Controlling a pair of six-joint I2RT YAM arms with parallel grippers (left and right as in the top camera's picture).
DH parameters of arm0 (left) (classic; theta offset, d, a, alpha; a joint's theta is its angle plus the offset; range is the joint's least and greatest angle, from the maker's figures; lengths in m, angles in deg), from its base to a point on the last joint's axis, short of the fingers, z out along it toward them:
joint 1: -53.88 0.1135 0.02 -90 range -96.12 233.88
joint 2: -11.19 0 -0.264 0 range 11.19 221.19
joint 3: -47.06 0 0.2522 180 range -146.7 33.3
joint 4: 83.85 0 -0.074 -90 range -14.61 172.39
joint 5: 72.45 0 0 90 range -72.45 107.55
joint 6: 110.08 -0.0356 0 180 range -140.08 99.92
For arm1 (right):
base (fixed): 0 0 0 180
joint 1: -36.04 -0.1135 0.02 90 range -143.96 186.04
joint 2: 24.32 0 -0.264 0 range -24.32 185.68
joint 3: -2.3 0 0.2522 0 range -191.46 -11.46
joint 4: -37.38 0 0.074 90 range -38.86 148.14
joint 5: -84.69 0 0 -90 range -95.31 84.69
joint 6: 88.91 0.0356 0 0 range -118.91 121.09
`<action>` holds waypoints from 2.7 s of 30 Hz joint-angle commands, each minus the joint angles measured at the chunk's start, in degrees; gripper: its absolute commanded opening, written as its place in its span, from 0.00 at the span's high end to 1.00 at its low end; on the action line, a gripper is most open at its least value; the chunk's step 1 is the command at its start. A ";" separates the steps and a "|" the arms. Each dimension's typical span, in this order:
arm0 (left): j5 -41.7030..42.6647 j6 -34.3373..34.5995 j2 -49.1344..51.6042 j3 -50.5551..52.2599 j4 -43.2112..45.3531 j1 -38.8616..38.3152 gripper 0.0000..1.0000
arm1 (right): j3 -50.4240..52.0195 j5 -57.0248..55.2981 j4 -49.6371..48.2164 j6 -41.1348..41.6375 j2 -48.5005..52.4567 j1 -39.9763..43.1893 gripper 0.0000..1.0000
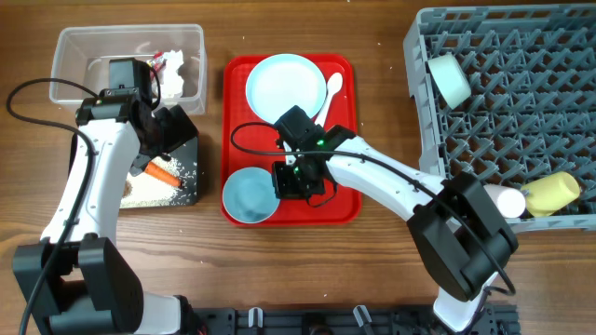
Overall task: Sort waste into correct bins and load items into the dishwasher rack
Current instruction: 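Grasp the rim of the blue bowl with the right gripper, then carry the blue bowl into the dish rack and release it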
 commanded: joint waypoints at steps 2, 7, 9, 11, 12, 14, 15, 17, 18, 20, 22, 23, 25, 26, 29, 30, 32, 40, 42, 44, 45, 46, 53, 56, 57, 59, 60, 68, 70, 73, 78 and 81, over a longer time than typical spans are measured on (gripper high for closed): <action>-0.59 0.35 0.04 0.35 0.00 0.31 0.00 | 0.07 0.52 -0.66 0.20 0.96 1.66 0.96; -0.59 0.35 0.04 0.35 0.00 0.31 0.00 | -3.23 -2.29 0.37 -3.48 0.87 3.06 0.96; -0.59 0.35 0.04 0.35 0.00 0.31 0.00 | -6.64 -7.04 3.48 -6.82 0.68 4.22 0.95; -0.59 0.35 0.04 0.35 0.00 0.31 0.00 | -10.27 -14.34 8.33 -9.77 0.46 5.33 0.96; -0.59 0.35 0.04 0.35 0.00 0.31 0.00 | -12.22 -19.37 11.26 -11.37 0.46 5.68 0.96; -0.59 0.35 0.04 0.35 0.00 0.31 0.00 | -15.85 -31.87 17.16 -13.64 0.31 5.88 0.96; -0.59 0.35 0.04 0.35 0.00 0.31 0.00 | -16.70 -36.20 18.78 -13.75 -0.02 5.88 0.96; -0.59 0.35 0.04 0.35 0.00 0.31 0.00 | -17.46 -45.51 21.53 -13.73 -1.49 5.88 0.96; -0.59 0.35 0.04 0.35 0.00 0.31 0.00 | -17.49 -51.39 23.02 -13.70 -2.73 5.88 0.96; -0.59 0.35 0.04 0.35 0.00 0.31 0.00 | -17.49 -62.77 26.58 -13.53 -5.77 5.88 0.96; -0.59 0.35 0.04 0.35 0.00 0.31 0.00 | -17.49 -70.99 28.39 -13.55 -8.83 5.88 0.96; -0.59 0.35 0.04 0.35 0.00 0.31 0.00 | -17.49 -74.49 28.61 -13.55 -10.36 5.88 0.96; -0.59 0.35 0.04 0.35 0.00 0.31 0.00 | -17.49 -82.53 28.65 -13.73 -14.23 5.88 0.96; -0.59 0.35 0.04 0.35 0.00 0.31 0.00 | -17.46 -85.15 28.96 -13.77 -15.45 5.88 0.96; -0.59 0.35 0.04 0.35 0.00 0.31 0.00 | -17.46 -96.61 33.90 -13.73 -19.12 7.98 0.96; -0.59 0.35 0.04 0.35 0.00 0.31 0.00 | -17.46 -97.33 35.28 -13.73 -19.17 9.46 0.96; -0.59 0.35 0.04 0.35 0.00 0.31 0.00 | -17.31 -97.29 36.09 -14.10 -19.04 14.32 0.95; -0.59 0.35 0.04 0.35 0.00 0.31 0.00 | -15.52 -87.49 36.70 -19.69 -17.75 28.15 0.96; -0.59 0.35 0.04 0.35 0.00 0.31 0.00 | -15.50 -84.87 36.81 -19.69 -15.56 28.89 0.96; -0.59 0.35 0.04 0.35 0.00 0.31 0.00 | -15.50 -84.76 37.97 -20.98 -12.00 28.89 0.96; -0.59 0.35 0.04 0.35 0.00 0.31 0.00 | -15.50 -85.29 38.86 -21.42 -10.08 28.89 0.96; -0.59 0.35 0.04 0.35 0.00 0.31 0.00 | -15.50 -86.31 40.04 -21.35 -8.48 28.89 0.96; -0.59 0.35 0.04 0.35 0.00 0.31 0.00 | -15.50 -89.79 44.15 -20.96 -4.24 29.77 0.96; -0.59 0.35 0.04 0.35 0.00 0.31 0.00 | -15.50 -89.46 43.17 -21.00 -4.24 31.85 0.96; -0.59 0.35 0.04 0.35 0.00 0.31 0.00 | -15.50 -89.33 43.08 -21.03 -4.17 31.89 0.96; -0.59 0.35 0.04 0.35 0.00 0.31 0.00 | -15.50 -89.35 42.86 -21.11 -4.11 31.89 0.96; -0.59 0.35 0.04 0.35 0.00 0.31 0.00 | -15.50 -89.33 42.16 -21.20 -4.02 31.89 0.96; -0.59 0.35 0.04 0.35 0.00 0.31 0.00 | -13.57 -87.32 42.18 -23.34 -0.04 31.21 0.96; -0.59 0.35 0.04 0.35 0.00 0.31 0.00 | -13.38 -87.32 42.69 -24.04 0.00 29.40 0.96; -0.59 0.35 0.04 0.35 0.00 0.31 0.00 | -13.38 -86.71 43.34 -24.15 0.00 25.99 0.96; -0.59 0.35 0.04 0.35 0.00 0.31 0.00 | -13.38 -77.72 43.95 -24.41 0.00 21.68 0.67; -0.59 0.35 0.04 0.35 0.00 0.31 0.00 | -13.38 -76.46 44.35 -24.30 0.00 18.97 0.22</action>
